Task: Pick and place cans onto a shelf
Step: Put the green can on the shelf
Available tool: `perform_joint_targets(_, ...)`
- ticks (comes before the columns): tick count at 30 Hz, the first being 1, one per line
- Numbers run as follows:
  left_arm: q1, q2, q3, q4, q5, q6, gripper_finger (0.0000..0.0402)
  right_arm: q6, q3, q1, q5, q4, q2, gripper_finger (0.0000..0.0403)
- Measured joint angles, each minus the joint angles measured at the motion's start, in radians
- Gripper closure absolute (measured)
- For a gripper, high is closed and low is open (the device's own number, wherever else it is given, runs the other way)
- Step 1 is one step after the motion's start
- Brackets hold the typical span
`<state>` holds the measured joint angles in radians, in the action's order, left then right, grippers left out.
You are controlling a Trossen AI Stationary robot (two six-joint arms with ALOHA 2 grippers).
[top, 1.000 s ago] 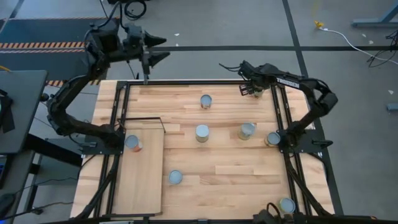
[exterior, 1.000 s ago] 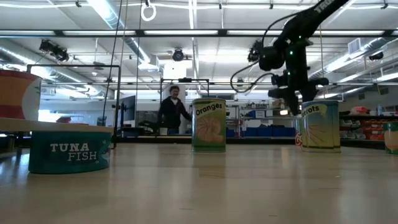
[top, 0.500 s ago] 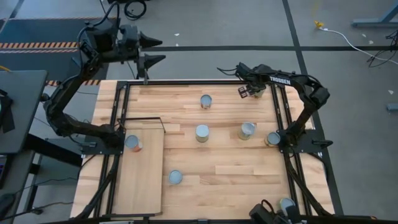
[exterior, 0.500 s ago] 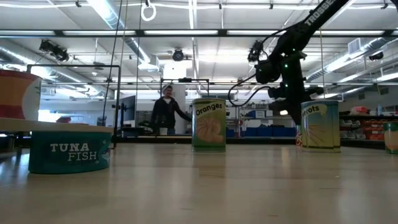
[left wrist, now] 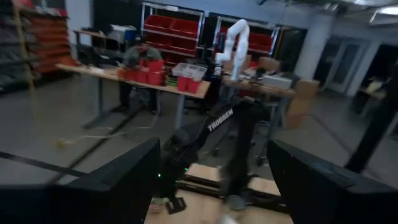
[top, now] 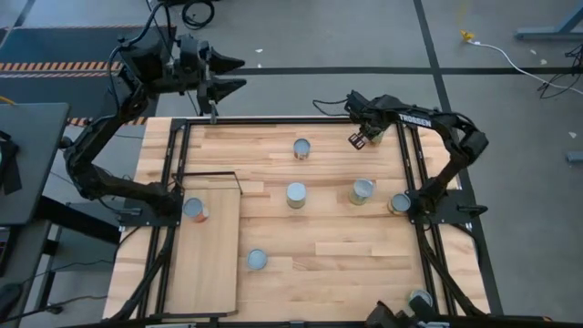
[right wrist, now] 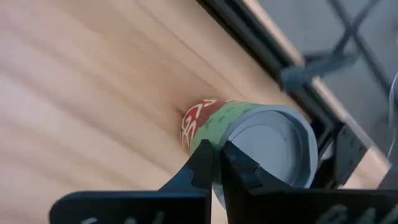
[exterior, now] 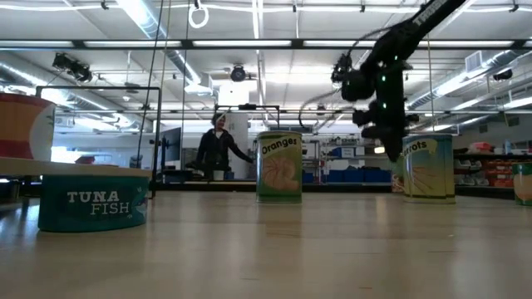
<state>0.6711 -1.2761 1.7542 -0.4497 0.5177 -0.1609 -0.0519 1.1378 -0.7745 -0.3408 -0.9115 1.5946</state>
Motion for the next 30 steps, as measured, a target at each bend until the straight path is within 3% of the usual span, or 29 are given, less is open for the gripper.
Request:
perform_joint_targets(5, -0.061, 0.009, 0.000, -0.049, -0.004, -0.041, 0.0104, 0.078, 0.001, 0.117, -0.010, -0.007, -0.123, 0.0388)
perform_joint_targets(9, -0.105, 0.013, 0.000, -0.090, -0.003, -0.091, 0.0104, 0.116, 0.012, 0.279, 0.027, -0.024, -0.199, 0.0388)
perform_joint_targets(13, -0.133, 0.050, 0.000, -0.116, -0.004, -0.113, 0.0104, 0.085, 0.123, 0.473, 0.024, -0.096, -0.196, 0.0388)
perform_joint_targets(22, -0.195, 0.184, 0.000, -0.324, -0.030, -0.082, 0.0104, 0.057, 0.485, 0.918, 0.030, -0.185, 0.060, 0.0388)
perform_joint_targets(26, -0.300, 0.225, -0.012, -0.507, -0.094, -0.031, 0.0104, 0.086, 0.554, 1.092, 0.079, -0.188, 0.182, 0.0388)
perform_joint_targets(30, -0.440, 0.271, -0.094, -0.529, -0.121, -0.030, 0.0104, 0.088, 0.601, 1.213, 0.074, -0.174, 0.317, 0.0388)
